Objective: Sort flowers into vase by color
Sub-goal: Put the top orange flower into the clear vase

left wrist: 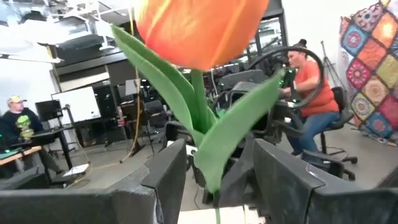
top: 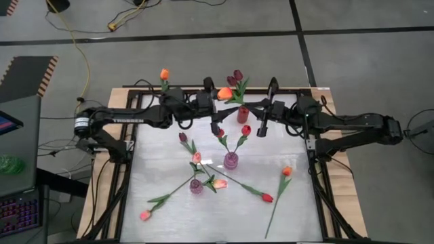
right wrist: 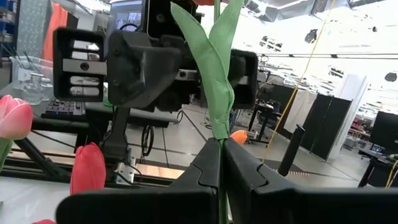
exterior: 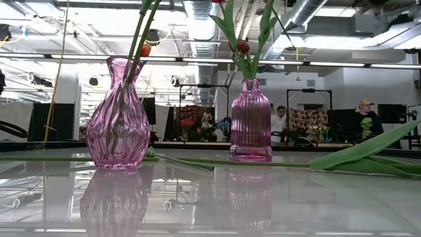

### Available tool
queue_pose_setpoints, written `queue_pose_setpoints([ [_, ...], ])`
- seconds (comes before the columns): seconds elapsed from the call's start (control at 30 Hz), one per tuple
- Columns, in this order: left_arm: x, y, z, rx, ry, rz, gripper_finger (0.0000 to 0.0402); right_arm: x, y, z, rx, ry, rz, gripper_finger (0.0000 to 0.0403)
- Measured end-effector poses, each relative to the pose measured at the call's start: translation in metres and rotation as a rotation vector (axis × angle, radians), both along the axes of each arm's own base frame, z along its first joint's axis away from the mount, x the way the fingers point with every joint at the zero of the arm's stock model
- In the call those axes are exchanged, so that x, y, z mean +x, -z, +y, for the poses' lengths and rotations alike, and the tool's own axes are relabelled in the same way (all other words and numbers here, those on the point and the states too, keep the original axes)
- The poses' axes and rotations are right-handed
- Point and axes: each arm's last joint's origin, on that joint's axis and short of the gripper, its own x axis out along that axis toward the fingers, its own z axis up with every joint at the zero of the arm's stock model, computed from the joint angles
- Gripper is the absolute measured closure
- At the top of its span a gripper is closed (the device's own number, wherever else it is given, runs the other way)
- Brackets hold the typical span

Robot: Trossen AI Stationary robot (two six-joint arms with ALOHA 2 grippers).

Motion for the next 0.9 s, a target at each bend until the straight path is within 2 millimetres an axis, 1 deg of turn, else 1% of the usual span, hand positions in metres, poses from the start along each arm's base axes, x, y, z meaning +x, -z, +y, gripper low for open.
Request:
queue_pose_setpoints([
  [0.1,0.0036,0.0015,0.0008,-0.002,-0.010,0.008,0.0228,-0.0002,-0.0004,0.0000,0.000,0.000,-0.003,0.0367],
  [0.27,0.0031,0.0000,0.0008,0.015,-0.014,0.001,0.0228,-0.0001,-0.0002,0.0000,0.000,0.000,-0.001,0.0367],
  [0.37,0.0028,-0.0014,0.0007,0.015,-0.014,-0.014,0.0235,-0.0001,-0.0002,0.0000,0.000,0.000,-0.001,0.0367],
  [0.67,0.0020,-0.0037,0.0006,0.026,-0.017,-0.036,0.0310,-0.0001,-0.0002,0.0000,0.000,0.000,-0.002,0.0367],
  [0.9,0.0021,-0.0034,0.0008,0.026,-0.018,-0.033,0.0359,-0.0001,-0.0002,0.0000,0.000,0.000,-0.001,0.0367],
])
